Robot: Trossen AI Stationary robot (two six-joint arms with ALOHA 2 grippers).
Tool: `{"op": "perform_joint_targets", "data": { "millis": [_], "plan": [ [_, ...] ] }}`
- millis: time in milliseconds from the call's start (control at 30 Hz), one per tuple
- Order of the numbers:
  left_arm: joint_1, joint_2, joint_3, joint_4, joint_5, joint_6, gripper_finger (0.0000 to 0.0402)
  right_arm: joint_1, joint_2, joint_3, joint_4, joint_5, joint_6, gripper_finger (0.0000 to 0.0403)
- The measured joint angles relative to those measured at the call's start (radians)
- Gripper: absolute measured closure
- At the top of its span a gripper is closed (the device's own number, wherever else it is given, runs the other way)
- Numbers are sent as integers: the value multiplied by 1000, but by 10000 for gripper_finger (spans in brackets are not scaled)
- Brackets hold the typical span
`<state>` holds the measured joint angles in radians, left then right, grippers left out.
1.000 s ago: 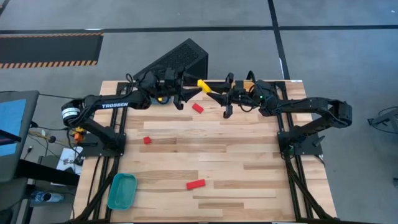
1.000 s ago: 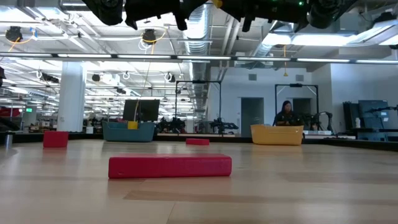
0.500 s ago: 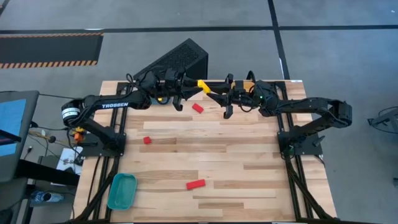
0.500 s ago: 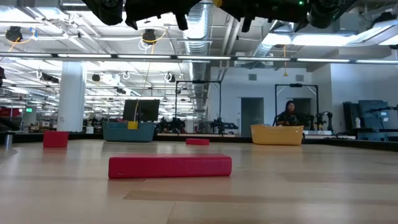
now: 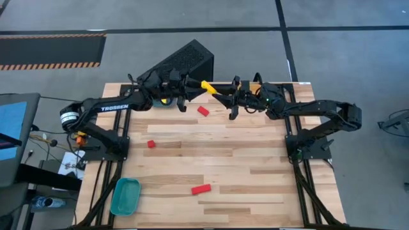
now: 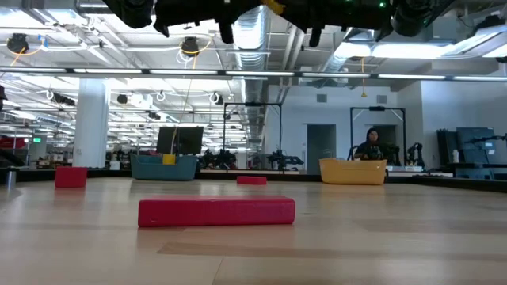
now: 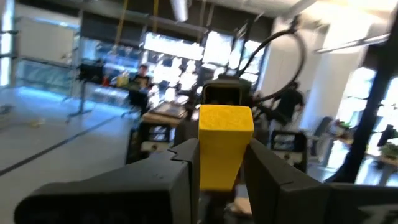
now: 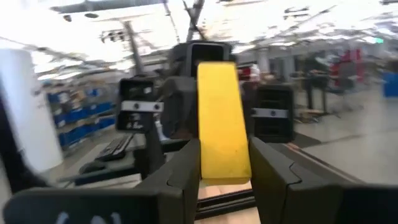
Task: Sort & place blocks by color
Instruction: Put the yellow block into the green bin
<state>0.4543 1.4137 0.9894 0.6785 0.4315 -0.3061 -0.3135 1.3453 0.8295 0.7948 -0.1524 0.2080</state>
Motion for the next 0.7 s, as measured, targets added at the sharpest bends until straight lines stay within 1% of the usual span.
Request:
{"op": "perform_joint_targets", "data": {
  "millis": [133,300,367,467,533,600,700],
  "plan": [
    [30,-53,0,-143,-44,68,339,-15,-1,0,-6,67,57,227],
    [72,-134,-1,-405,-133,159,339,-37,-1,0,-41,105,110,178],
    [94,-162,-1,-518,-176,198,339,-51,-1,0,-94,114,148,167],
    [126,-178,-1,-666,-252,251,339,-73,-1,0,-240,133,221,162],
    [151,-179,-4,-747,-280,258,339,-82,-1,0,-326,134,261,164],
    [179,-178,-19,-793,-288,259,339,-81,-1,0,-378,133,271,167],
    [220,-175,-61,-833,-292,259,339,-66,-1,0,-399,129,291,173]
  ]
}}
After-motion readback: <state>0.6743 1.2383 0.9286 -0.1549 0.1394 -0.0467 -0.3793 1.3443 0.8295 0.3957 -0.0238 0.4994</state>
